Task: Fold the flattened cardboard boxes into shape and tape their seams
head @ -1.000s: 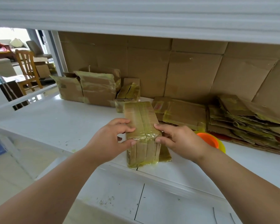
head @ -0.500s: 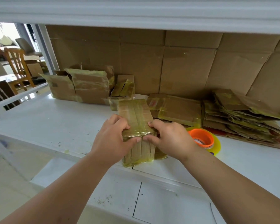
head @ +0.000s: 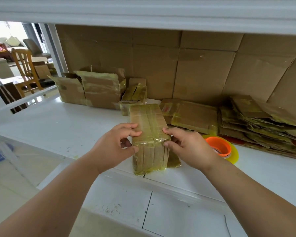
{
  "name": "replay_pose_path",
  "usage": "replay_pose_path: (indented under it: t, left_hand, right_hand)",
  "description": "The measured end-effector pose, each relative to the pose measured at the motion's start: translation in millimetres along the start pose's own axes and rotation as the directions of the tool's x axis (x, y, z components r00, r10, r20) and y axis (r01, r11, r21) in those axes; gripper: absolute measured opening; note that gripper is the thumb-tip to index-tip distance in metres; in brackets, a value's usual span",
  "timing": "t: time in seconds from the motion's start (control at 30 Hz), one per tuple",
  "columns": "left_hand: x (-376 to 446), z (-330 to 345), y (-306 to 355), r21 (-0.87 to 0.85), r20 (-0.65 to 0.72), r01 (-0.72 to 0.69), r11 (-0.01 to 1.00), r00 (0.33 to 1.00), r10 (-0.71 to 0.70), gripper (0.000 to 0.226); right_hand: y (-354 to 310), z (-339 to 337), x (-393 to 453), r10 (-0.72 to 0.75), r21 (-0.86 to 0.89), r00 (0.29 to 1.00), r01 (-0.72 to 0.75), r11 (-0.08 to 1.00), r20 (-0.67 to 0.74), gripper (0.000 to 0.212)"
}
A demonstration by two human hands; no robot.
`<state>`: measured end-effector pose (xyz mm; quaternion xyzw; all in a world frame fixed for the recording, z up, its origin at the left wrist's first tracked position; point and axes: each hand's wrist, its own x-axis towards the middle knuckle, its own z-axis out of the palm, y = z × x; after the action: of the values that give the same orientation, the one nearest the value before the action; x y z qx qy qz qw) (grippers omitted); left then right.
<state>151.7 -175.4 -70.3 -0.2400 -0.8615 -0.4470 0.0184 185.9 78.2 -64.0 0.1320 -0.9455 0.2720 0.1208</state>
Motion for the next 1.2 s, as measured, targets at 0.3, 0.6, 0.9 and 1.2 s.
replay_pose_path:
  t: [0.3, 0.6, 0.9, 1.2]
  left_hand:
    - [-5, 15, -2, 0.155, -0.083, -0.045, 0.987, 0.995, 0.058, 0.048]
    - [5, 8, 21, 0.318, -0.025, 0.009, 0.948, 1.0, -0.001, 0.047]
    - [7, 22, 31, 0.533, -0.101, -0.005, 0.846, 0.992, 0.07, 0.052]
    - [7, -2, 13, 0.138, 0.138, 0.086, 0.987, 0.985, -0.105, 0.066]
  right_hand:
    - [1, 0, 0, 0.002, -0.023, 0.999, -0.001, 1.0, 0.033, 0.049]
    - [-17, -1, 0, -0.02, -0.133, 1.0, 0.021, 0.991, 0.006, 0.054]
    - [-18, -4, 5, -0.017, -0.177, 0.999, 0.026, 0.984, 0.049, 0.047]
    - [-13, -7, 1, -0.016, -0.12, 0.995, 0.027, 0.992, 0.094, 0.045]
